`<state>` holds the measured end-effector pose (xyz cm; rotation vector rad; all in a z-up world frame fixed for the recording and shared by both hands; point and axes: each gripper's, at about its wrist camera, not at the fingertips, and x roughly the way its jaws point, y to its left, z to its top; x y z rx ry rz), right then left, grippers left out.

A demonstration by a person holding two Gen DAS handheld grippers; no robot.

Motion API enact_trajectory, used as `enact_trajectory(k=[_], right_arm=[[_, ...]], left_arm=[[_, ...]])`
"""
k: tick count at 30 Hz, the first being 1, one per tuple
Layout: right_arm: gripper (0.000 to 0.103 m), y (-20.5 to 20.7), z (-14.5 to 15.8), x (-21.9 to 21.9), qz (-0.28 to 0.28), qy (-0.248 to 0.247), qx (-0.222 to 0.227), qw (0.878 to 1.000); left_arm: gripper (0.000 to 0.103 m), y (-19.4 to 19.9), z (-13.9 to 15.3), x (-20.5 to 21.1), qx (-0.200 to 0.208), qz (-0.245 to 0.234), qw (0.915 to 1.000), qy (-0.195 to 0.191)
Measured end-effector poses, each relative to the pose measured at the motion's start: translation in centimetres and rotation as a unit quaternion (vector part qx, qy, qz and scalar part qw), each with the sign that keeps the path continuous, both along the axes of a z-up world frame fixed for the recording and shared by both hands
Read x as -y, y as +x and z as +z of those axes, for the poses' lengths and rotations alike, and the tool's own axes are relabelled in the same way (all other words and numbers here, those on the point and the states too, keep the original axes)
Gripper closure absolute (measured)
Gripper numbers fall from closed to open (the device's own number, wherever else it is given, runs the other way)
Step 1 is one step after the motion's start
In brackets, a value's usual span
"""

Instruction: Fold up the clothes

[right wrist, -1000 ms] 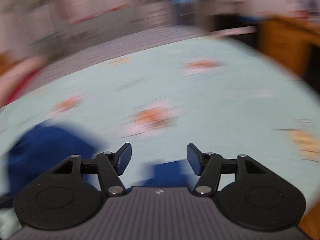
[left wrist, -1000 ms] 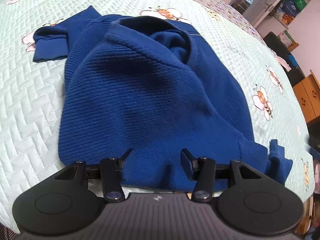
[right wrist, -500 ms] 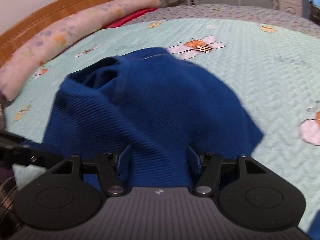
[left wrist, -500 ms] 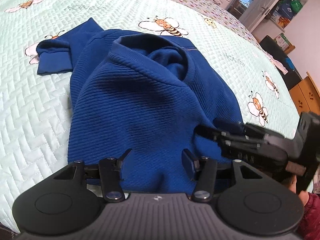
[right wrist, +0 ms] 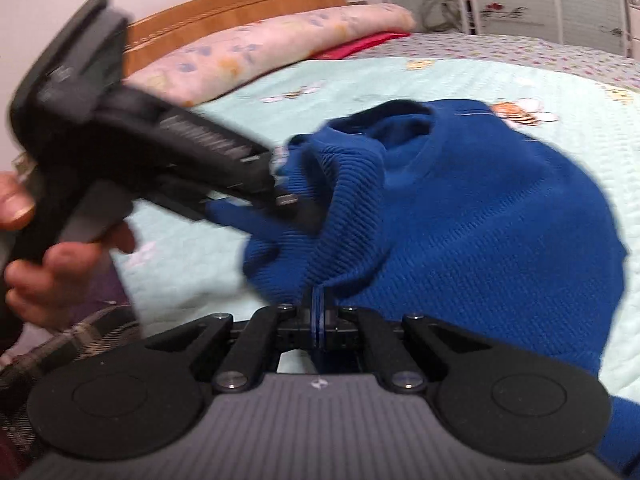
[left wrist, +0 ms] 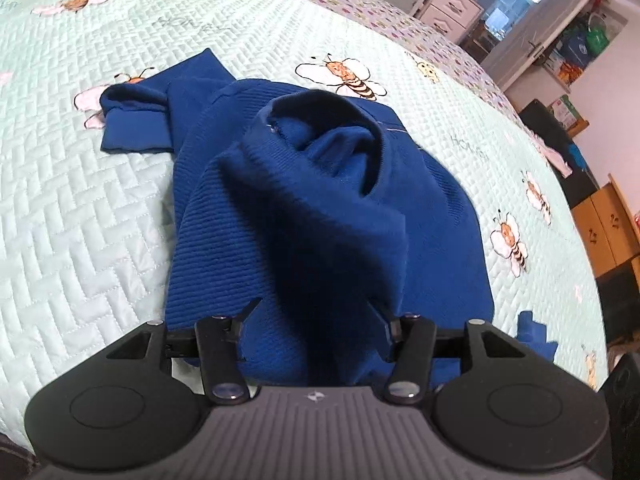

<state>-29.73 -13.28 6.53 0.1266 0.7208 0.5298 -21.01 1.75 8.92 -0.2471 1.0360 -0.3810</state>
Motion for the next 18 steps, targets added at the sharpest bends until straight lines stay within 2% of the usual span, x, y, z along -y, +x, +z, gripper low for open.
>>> enact_trajectory(k=[2,4,8,10,12,15,16,18], right_arm=[[0.103,-0.1,0.0,-0.3,-0.007,-0.007,0.001,1.000],[0.103,0.5,-0.3,1.0,-0.038,0.009,-0.015,0.999],[0.102,1.4,-0.9,4.5,-0.101,0.050,-0.045,0.993],[0.097,1.5,-1.2,5.7,-0.124,0.064,-0.057,0.989],[0.096,1.3,-1.4,6.2,-0.143,0.078,-0.065,0.985],[0.093,0.4,-1.1,5.8,-0.164,0.089,-0.059,0.981],[0.087,0.1,-1.0,5.6,-0.169,0.088,-0.058,0.980],[0.086,-0.4,-1.0,5.1,-0.170,0.089,-0.058,0.980]], left_arm=[[0.046,-0.1,0.3,-0.2,0.007,0.004,0.9999,0.009],[0.046,-0.4,0.7,-1.1,0.025,0.013,0.9995,0.014],[0.046,-0.7,0.8,-2.7,0.064,0.040,0.9951,0.062],[0.046,-0.3,0.4,-3.2,0.071,0.050,0.9929,0.081],[0.046,0.3,-0.1,-3.3,0.068,0.054,0.9926,0.085],[0.046,1.4,-0.8,-2.3,0.081,0.036,0.9914,0.097],[0.046,1.9,-1.1,-1.9,0.083,0.022,0.9910,0.102],[0.046,2.8,-2.2,-1.7,0.059,0.022,0.9925,0.105]])
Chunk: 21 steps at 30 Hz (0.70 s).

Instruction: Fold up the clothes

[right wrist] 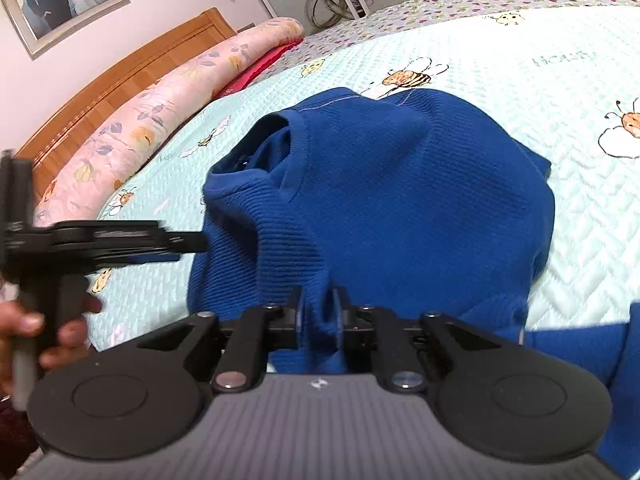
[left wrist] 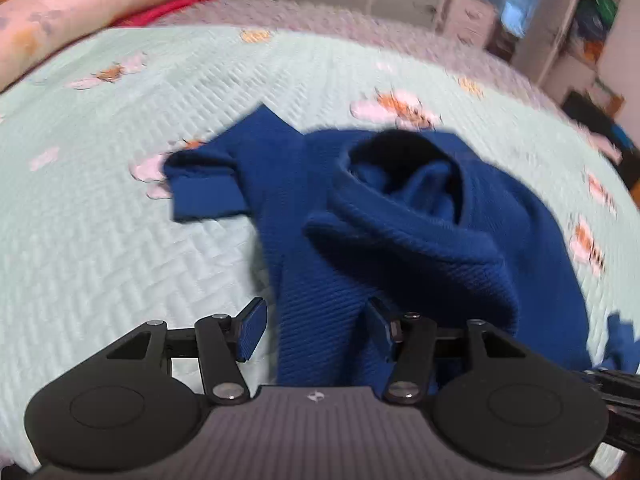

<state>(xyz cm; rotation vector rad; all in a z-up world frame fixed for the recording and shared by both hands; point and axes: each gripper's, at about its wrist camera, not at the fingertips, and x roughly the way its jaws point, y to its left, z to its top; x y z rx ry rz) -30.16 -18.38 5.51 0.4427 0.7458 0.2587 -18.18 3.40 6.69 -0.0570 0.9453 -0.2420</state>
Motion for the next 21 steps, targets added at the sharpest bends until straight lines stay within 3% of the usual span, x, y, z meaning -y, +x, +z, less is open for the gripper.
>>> enact_trajectory(k=[2,3,4,5,8,11,16,21], right_arm=[[0.086,-0.5,0.3,-0.4,0.002,-0.002,0.000,1.000],[0.086,-0.8,0.4,-0.5,0.004,-0.005,0.001,1.000],[0.085,-1.1,0.5,-0.6,0.004,-0.011,0.002,1.000],[0.085,-1.3,0.7,-0.7,0.004,-0.017,0.001,1.000],[0.085,-1.8,0.9,-0.8,0.001,-0.026,-0.001,1.000],[0.085,-2.2,1.2,-0.5,-0.009,-0.028,0.005,1.000],[0.084,-1.1,2.1,0.4,-0.020,-0.056,0.025,0.998],[0.071,2.2,2.4,1.9,-0.038,-0.088,0.031,0.995]], left_arm=[[0.050,0.5,-0.9,-0.5,-0.021,0.008,0.9995,-0.023],[0.077,0.4,-1.0,-0.9,-0.025,0.012,0.9989,-0.037],[0.097,0.0,-0.8,-1.2,-0.024,0.010,0.9984,-0.051],[0.101,-0.6,-0.4,-1.2,-0.017,0.004,0.9980,-0.061],[0.101,-2.9,1.7,-1.8,0.028,0.005,0.9974,-0.066],[0.101,-4.4,2.8,-3.1,0.046,0.020,0.9964,-0.069],[0.101,-5.0,1.7,-5.0,0.020,0.039,0.9968,-0.067],[0.101,-4.4,-0.3,-4.5,0.006,0.035,0.9977,-0.058]])
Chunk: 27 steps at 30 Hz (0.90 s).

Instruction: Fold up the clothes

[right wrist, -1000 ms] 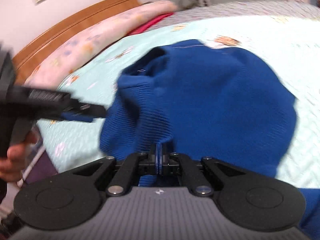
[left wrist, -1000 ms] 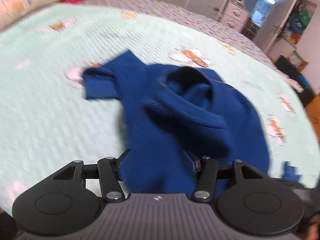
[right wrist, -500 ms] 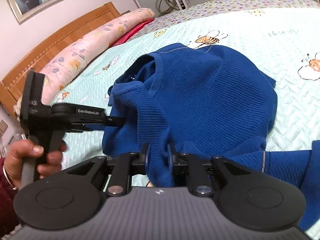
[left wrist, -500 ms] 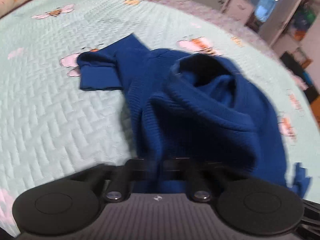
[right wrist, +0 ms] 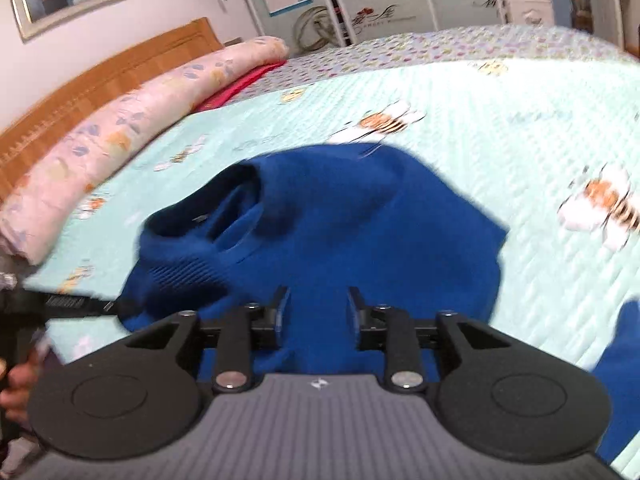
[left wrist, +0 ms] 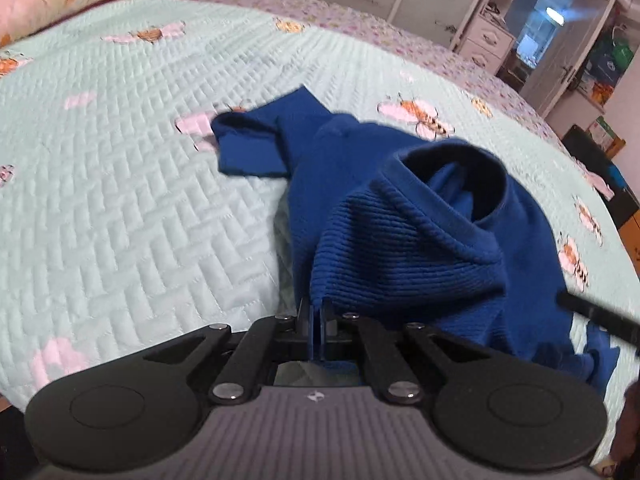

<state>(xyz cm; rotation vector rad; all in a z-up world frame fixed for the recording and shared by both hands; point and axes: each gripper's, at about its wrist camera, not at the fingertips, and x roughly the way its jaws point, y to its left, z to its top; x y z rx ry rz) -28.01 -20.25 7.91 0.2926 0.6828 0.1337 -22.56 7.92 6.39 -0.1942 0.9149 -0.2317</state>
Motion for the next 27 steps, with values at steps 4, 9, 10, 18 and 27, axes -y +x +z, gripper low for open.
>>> enact_trajectory(k=[4,9,10,18,27], right_arm=[[0.069,1.5,-1.1,0.8,-0.017,0.025,-0.023,0.999],[0.068,0.5,-2.7,0.4,-0.015,0.079,-0.052,0.995],[0.066,0.0,-2.9,0.4,-0.013,0.088,-0.053,0.995],[0.059,-3.2,-2.0,2.4,-0.039,0.065,0.006,0.997],[0.059,-2.4,1.2,4.6,-0.014,-0.037,0.117,0.992]], left_arm=[[0.099,0.3,-0.2,0.5,0.008,-0.008,0.9999,-0.001],[0.057,0.2,0.4,1.4,0.034,-0.017,0.9992,0.016],[0.057,0.1,0.5,1.5,0.038,-0.015,0.9990,0.020],[0.057,0.5,0.6,2.6,0.041,-0.018,0.9984,0.033],[0.049,0.3,2.7,3.1,0.087,-0.030,0.9945,0.050]])
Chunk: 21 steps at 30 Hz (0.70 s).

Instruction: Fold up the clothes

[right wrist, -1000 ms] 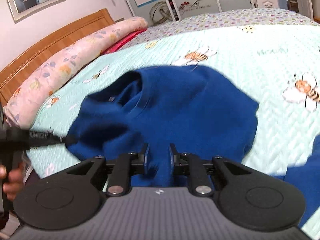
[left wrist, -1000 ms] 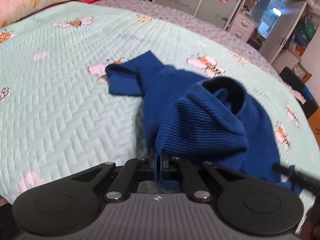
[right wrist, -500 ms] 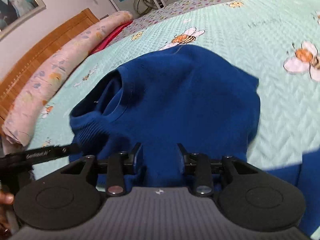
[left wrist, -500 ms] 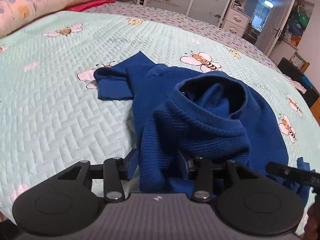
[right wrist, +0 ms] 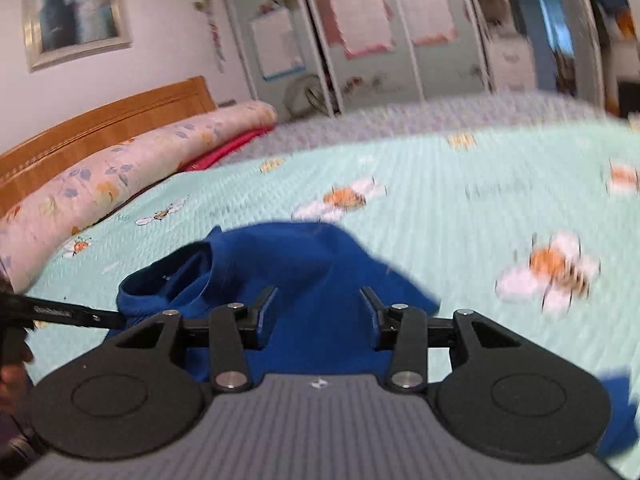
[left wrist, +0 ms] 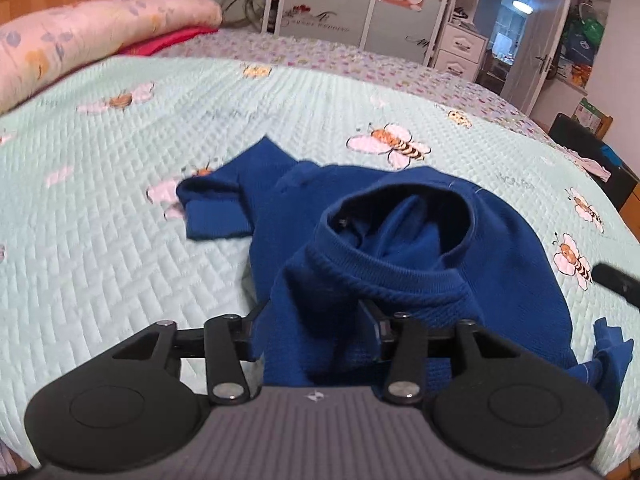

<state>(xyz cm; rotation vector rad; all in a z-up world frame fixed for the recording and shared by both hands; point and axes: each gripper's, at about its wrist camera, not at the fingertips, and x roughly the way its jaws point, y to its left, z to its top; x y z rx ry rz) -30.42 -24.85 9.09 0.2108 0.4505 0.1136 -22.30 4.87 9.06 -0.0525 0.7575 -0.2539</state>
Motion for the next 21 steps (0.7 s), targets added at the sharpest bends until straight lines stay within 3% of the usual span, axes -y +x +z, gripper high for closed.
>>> enact_trajectory(k=[4,7,15,21], right_arm=[[0.058,2.4,0.5,-0.1,0.045,-0.082,0.016,0.995],[0.058,4.7,0.8,-0.9,0.091,-0.139,0.031,0.986],[0.058,10.8,0.3,-5.1,0.233,-0.247,0.050,0.939],[0.058,13.9,0.1,-6.2,0.288,-0.293,0.054,0.910]], left_arm=[[0.045,0.6,-0.2,-0.2,0.005,-0.006,1.0000,0.001],[0.045,1.3,-0.8,-0.1,0.000,-0.012,0.9999,0.001],[0.039,2.8,-2.2,-0.7,-0.017,-0.019,0.9997,-0.001],[0.039,3.2,-2.9,-1.1,-0.033,-0.024,0.9989,-0.021]])
